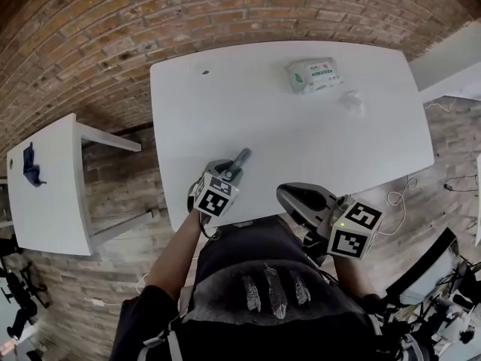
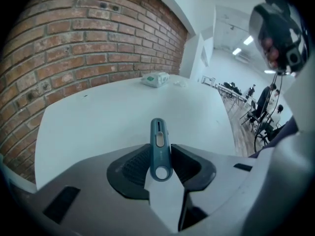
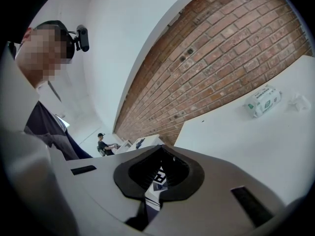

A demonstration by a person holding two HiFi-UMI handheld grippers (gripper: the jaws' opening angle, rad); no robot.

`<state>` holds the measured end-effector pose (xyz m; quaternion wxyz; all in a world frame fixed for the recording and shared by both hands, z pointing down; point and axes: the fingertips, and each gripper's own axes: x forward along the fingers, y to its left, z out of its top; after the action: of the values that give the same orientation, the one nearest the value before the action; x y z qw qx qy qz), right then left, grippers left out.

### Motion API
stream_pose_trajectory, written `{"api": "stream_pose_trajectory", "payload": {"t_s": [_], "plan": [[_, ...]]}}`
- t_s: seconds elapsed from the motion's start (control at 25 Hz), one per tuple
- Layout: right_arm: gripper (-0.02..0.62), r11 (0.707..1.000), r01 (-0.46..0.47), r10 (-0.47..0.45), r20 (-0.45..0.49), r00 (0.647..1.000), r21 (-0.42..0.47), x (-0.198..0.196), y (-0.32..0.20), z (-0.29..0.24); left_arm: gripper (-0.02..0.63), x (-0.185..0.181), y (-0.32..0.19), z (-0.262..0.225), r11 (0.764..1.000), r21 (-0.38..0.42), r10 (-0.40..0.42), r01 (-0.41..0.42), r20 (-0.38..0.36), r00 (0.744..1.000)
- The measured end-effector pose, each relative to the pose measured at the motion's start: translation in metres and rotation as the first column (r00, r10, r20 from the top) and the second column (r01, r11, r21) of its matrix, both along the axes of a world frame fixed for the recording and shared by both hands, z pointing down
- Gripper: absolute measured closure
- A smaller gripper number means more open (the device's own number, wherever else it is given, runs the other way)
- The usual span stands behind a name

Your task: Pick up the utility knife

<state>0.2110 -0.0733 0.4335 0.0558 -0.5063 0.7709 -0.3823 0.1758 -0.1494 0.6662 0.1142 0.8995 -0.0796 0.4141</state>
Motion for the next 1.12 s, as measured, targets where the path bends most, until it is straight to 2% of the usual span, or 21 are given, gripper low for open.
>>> {"api": "stream_pose_trajectory", "payload": {"t_s": [0.12,0.2,0.32,0.44,0.52,0.64,0.84,1.12], "plan": [[0.597,0.999,0.044,-0.044,-0.03,0.999,-0.022,-0.009,0.002,0.007,0.476,0.002,-0.003,-0.043,1.0,-0.002,-0.031,0.031,-0.116,0.993],[0.597,0.999,0.036,-0.038,-0.055,0.998,-0.04,-0.01,-0.003,0.015,0.476,0.003,-0.006,-0.077,0.999,0.019,-0.031,0.036,-0.197,0.98],[0.597,0.997,-0.045,0.043,-0.03,0.999,-0.06,-0.001,-0.014,0.024,0.476,0.004,-0.006,-0.131,0.995,0.095,0.009,0.021,-0.306,0.952],[0.58,0.987,-0.149,0.153,0.074,0.986,-0.051,0.01,-0.024,0.023,0.476,0.002,-0.001,-0.18,0.983,0.184,0.062,0.011,-0.386,0.92],[0.508,0.982,-0.188,0.188,0.149,0.971,-0.016,0.01,-0.029,0.012,0.476,-0.001,0.005,-0.2,0.972,0.237,0.098,0.001,-0.408,0.908],[0.453,0.985,-0.17,0.162,0.188,0.969,0.029,-0.002,-0.038,-0.002,0.476,-0.006,0.011,-0.217,0.962,0.272,0.136,-0.017,-0.427,0.894],[0.443,0.995,-0.094,0.09,0.164,0.982,0.015,-0.028,-0.056,-0.002,0.476,-0.015,0.015,-0.232,0.959,0.282,0.142,-0.007,-0.463,0.875],[0.445,0.996,-0.08,0.07,0.238,0.969,0.035,-0.04,-0.07,-0.009,0.476,-0.02,0.022,-0.244,0.947,0.32,0.173,-0.018,-0.465,0.868]]}}
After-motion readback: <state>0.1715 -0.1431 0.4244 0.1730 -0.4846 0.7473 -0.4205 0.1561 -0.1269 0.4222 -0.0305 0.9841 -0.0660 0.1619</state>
